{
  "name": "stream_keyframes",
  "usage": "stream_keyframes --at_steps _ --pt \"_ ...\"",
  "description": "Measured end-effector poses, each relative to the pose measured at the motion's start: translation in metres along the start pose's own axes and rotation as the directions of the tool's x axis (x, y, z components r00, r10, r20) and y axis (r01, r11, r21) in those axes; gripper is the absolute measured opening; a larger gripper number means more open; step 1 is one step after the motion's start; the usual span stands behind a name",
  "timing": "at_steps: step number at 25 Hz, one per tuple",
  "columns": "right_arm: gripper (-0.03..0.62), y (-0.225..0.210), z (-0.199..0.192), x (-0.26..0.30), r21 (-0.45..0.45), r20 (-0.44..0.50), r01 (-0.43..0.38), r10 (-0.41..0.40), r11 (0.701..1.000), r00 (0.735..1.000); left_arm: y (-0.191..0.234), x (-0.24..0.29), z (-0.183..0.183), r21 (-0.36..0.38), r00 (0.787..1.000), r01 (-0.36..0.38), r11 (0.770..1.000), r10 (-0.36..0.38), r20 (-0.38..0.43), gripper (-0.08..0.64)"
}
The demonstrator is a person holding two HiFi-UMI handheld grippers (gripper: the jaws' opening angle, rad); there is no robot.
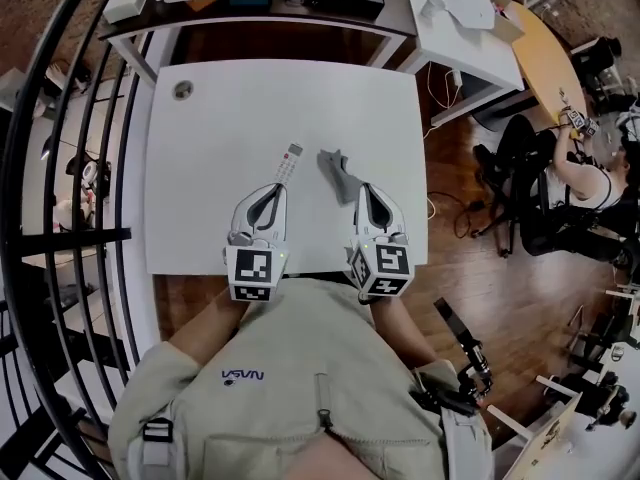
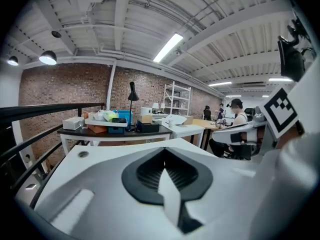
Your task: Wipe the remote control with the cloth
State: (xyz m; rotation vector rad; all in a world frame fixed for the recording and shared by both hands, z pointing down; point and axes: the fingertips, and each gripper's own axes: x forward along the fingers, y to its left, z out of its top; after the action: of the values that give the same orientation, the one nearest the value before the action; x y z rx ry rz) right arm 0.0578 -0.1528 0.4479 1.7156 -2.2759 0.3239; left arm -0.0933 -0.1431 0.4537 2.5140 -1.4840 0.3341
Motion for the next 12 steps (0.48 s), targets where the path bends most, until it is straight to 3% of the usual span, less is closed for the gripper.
stream_keyframes --at_steps 5,12 --pt "0.005 0.014 0.021 -0.031 -0.035 0.056 0.03 -0.028 0.999 0.998 -0.012 -0.014 0.011 0.03 0.998 0.048 0.998 -0.049 0.041 0.005" --pt "0.005 0.023 0.041 -0.072 -0.055 0.154 0.02 -0.011 0.998 0.988 -0.034 -0.04 0.038 0.08 0.991 0.046 0.996 -0.055 0.121 0.006"
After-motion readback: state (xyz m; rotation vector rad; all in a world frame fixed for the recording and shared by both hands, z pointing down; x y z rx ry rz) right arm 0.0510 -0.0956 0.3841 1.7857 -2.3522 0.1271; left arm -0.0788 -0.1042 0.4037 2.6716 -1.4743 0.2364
